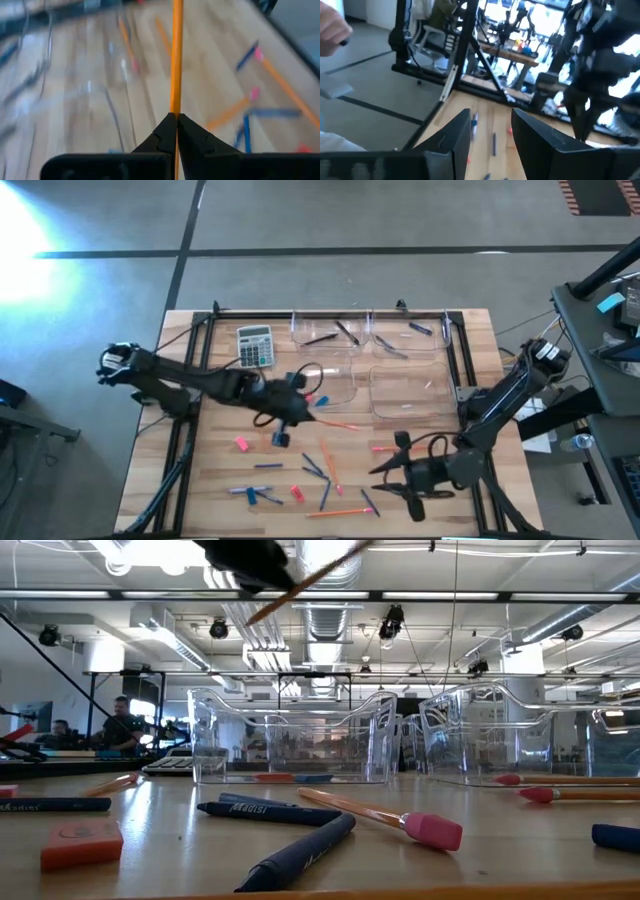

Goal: Sort crayons/erasers/pens/pencils in bins
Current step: Put the orange pencil into the bottom right transparent bin

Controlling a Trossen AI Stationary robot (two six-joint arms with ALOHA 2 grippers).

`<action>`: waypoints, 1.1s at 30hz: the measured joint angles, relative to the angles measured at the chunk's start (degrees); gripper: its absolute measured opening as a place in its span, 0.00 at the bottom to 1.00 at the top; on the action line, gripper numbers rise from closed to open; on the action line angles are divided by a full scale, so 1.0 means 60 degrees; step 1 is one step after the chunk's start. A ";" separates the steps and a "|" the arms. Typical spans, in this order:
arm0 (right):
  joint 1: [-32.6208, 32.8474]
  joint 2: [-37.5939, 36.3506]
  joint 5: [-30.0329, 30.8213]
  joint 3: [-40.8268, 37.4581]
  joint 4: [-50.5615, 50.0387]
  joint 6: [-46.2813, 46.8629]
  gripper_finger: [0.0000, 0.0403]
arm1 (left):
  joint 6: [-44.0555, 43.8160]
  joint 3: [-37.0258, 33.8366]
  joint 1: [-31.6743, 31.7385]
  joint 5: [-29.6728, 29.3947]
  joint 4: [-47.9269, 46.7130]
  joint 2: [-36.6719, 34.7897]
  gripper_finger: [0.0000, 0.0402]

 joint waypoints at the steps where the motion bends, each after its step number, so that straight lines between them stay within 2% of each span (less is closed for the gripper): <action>1: 0.0079 -0.0035 0.0191 0.0000 0.0045 -0.0164 0.33 | 0.0190 0.0046 0.0165 0.0311 0.0409 0.0162 0.01; 6: 0.0421 -0.0385 0.1133 0.0000 0.0017 -0.0963 0.33 | 0.0661 0.0718 0.0905 0.1610 0.1646 0.1256 0.01; 12: 0.0504 -0.0865 0.1338 0.0000 -0.0634 -0.0926 0.33 | 0.0936 0.1814 0.1177 0.1900 0.1197 0.2335 0.00; 17: 0.0464 -0.1211 0.2274 0.0000 -0.2505 -0.0090 0.33 | 0.1204 0.1925 0.1021 0.1761 0.0955 0.1916 0.00; 20: 0.0287 -0.1368 0.2741 -0.0004 -0.3452 0.0710 0.33 | 0.1360 0.1682 0.0726 0.0802 0.1168 0.0960 0.00; 22: 0.0106 -0.1436 0.2827 -0.0015 -0.4196 0.1465 0.33 | 0.1442 0.1321 0.0531 0.0232 0.1351 0.0219 0.00; 26: -0.0696 -0.1445 0.2602 -0.0018 -0.5702 0.2927 0.33 | 0.1432 -0.0239 0.0262 0.0088 0.2951 -0.1181 0.00; 28: -0.1303 -0.1414 0.1946 -0.0022 -0.6277 0.3464 0.33 | 0.1382 -0.1231 0.0187 0.0079 0.4128 -0.1853 0.00; 33: -0.2777 -0.1229 -0.0639 -0.0022 -0.6406 0.4068 0.33 | 0.0759 -0.3840 0.0115 0.0068 0.7046 -0.3491 0.00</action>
